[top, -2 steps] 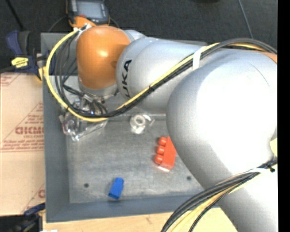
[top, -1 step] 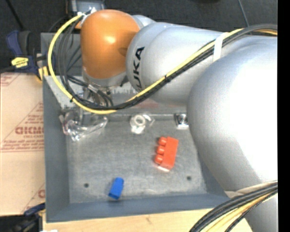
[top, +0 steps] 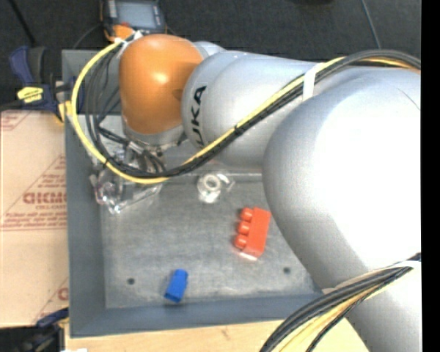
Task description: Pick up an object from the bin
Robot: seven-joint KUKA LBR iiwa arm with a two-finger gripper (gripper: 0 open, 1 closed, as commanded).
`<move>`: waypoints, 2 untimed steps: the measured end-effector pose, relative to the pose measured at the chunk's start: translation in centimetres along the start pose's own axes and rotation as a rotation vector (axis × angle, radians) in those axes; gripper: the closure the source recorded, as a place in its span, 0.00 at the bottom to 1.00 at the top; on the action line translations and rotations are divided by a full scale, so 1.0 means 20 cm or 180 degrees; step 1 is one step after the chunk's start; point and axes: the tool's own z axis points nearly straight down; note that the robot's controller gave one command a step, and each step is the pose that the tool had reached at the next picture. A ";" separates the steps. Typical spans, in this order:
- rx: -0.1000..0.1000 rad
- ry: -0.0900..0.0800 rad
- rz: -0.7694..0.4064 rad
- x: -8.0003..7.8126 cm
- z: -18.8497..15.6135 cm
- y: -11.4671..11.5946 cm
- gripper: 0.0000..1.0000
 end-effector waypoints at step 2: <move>-0.0001 0.0000 0.0031 0.14 -0.19 0.02 1.00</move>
Offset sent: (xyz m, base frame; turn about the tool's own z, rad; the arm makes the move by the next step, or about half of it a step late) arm 0.0095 0.0029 0.0471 0.0086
